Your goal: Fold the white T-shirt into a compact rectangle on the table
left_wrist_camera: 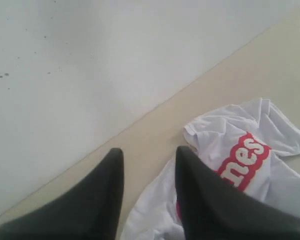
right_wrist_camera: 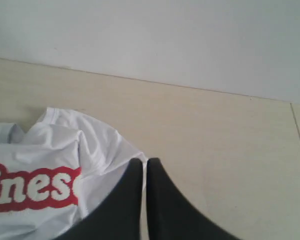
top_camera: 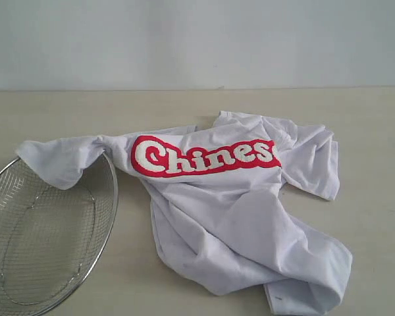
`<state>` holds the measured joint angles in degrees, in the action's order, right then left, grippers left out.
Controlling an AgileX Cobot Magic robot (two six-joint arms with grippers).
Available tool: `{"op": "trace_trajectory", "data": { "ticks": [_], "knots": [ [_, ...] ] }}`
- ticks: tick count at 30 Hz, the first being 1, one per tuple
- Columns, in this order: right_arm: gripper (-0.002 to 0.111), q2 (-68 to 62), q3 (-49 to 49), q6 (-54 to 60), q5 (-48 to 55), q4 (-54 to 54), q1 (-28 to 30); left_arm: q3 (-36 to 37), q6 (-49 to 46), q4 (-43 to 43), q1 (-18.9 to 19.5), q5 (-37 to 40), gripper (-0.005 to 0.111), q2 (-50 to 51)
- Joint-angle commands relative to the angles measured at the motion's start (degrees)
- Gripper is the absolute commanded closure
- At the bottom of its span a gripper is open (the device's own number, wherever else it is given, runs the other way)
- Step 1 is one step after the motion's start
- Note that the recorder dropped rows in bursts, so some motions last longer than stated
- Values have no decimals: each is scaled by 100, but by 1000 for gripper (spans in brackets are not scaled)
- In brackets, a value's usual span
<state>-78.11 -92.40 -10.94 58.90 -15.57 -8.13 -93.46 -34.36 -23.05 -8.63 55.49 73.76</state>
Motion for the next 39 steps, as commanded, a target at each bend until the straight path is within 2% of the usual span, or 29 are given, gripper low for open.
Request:
{"op": "trace_trajectory", "data": {
  "ticks": [1, 4, 8, 11, 14, 22, 27, 32, 39],
  "knots": [
    [108, 663, -29, -52, 227, 412, 22, 36, 584, -19, 2, 108, 85, -363],
    [108, 1115, -29, -1, 558, 495, 22, 257, 855, -19, 2, 131, 102, -858],
    [108, 1624, 108, 309, 632, 1162, 22, 819, 1841, 66, 2, 221, 102, -1465],
    [108, 2049, 1134, 760, 186, 2072, 22, 1493, 2285, 76, 2, 514, 102, -1745],
    [108, 2438, 2606, 820, -567, 2196, 22, 2226, 2509, 607, 2, 572, 102, -2178],
    [108, 2737, 4442, 820, -1721, 2271, 22, 2998, 2914, 704, 2, 501, 102, -3124],
    [108, 2737, 5224, 820, -2108, 2397, 22, 3609, 2824, 32, 2, 501, 102, -3495],
    [108, 2737, 5631, 1195, -2202, 2865, 22, 4256, 1735, -1075, 2, 420, 102, -3478],
    [108, 2737, 5687, 1203, -2127, 2904, 22, 4692, 1807, -1102, 2, 272, 102, -3478]
  ]
}}
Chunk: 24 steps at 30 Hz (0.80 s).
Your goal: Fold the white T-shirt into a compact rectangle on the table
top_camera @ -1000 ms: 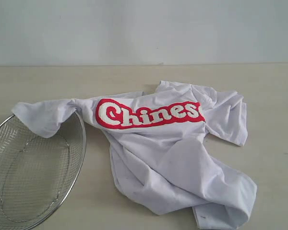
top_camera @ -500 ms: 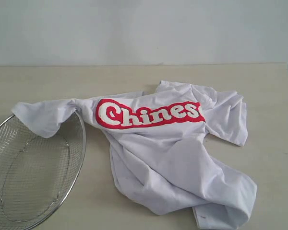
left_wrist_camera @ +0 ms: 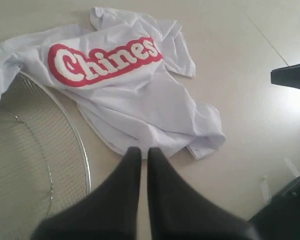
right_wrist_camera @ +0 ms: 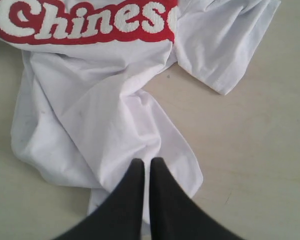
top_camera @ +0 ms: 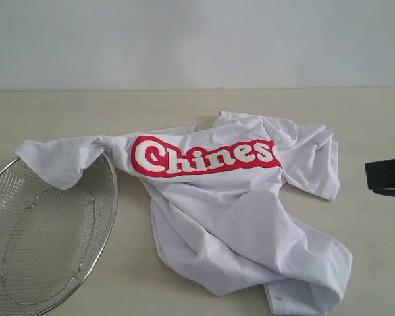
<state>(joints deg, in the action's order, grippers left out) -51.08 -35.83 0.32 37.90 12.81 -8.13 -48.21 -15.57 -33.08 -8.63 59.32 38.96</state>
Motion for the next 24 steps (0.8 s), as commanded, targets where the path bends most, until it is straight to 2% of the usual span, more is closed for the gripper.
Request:
{"op": "trace_trajectory", "data": {
  "ticks": [1, 9, 24],
  "knots": [
    [108, 33, 30, 77, -27, 145, 22, 194, -72, -99, 2, -111, 102, 1],
    [108, 42, 30, 426, -17, 1070, 22, 283, -115, -215, 2, -371, 102, 1],
    [108, 42, 32, 479, -157, 1363, 11, 283, -500, -459, 2, -335, 102, 1]
  ]
}}
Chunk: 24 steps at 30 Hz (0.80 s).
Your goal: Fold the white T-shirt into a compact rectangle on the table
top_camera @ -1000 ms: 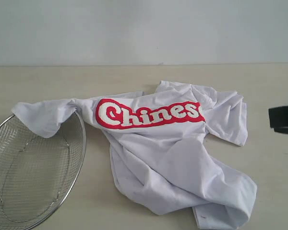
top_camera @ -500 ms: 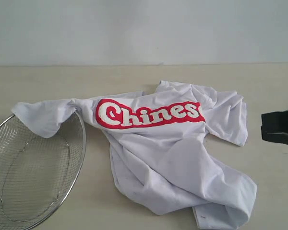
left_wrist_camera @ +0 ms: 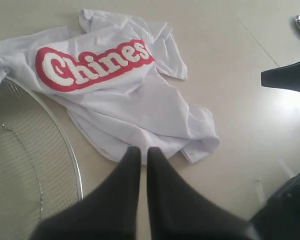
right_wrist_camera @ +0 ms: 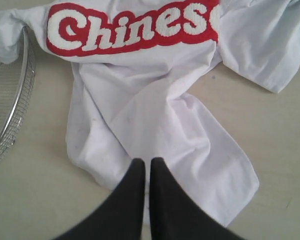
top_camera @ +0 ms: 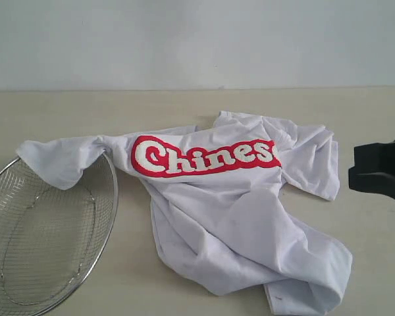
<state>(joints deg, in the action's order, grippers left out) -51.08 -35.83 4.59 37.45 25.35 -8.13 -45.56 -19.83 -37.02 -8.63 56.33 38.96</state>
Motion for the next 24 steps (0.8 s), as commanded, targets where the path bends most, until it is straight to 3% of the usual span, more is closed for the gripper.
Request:
{"op": "trace_trajectory", "data": {
  "ticks": [1, 17, 21, 24],
  "knots": [
    [108, 42, 32, 67, -112, 122, 11, 18, -74, -66, 2, -36, 102, 1],
    [108, -144, 42, 640, -354, 111, 11, 44, -50, -195, 2, 280, 102, 1],
    [108, -577, 42, 869, -277, 262, 11, 294, -590, -839, 2, 83, 102, 124],
    [108, -884, 42, 1641, -88, 899, 11, 502, -1206, -1564, 2, 223, 102, 382]
  ]
}}
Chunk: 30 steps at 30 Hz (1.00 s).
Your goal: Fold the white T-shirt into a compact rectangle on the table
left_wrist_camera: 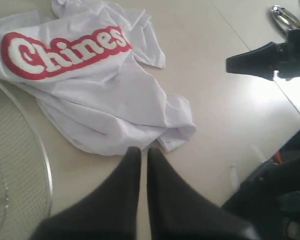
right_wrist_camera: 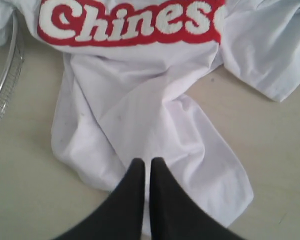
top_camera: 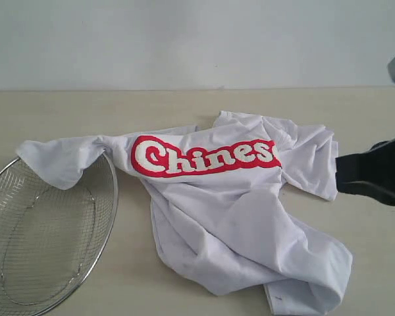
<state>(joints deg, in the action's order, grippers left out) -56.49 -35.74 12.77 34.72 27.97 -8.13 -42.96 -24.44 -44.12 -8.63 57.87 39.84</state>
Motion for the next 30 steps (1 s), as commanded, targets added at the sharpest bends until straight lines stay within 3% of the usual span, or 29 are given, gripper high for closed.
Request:
{"op": "trace_trajectory", "data": {
  "ticks": [1, 7, 13, 22, 30],
  "knots": [
    [108, -430, 33, 1024, 213, 827, 11, 302, -871, -999, 2, 101, 102, 383],
    [108, -796, 33, 1082, -153, 674, 11, 521, -1375, -1271, 2, 61, 102, 950],
    [108, -1398, -94, 118, -1321, -170, 33, 521, -1626, -1434, 2, 211, 102, 1093],
    [108, -3537, -1591, 112, -882, -327, 827, 521, -1697, -1523, 2, 488, 102, 932],
    [108, -5119, -2977, 176, -353, -304, 983, 521, -1753, -1502, 2, 379, 102, 918]
  ]
}}
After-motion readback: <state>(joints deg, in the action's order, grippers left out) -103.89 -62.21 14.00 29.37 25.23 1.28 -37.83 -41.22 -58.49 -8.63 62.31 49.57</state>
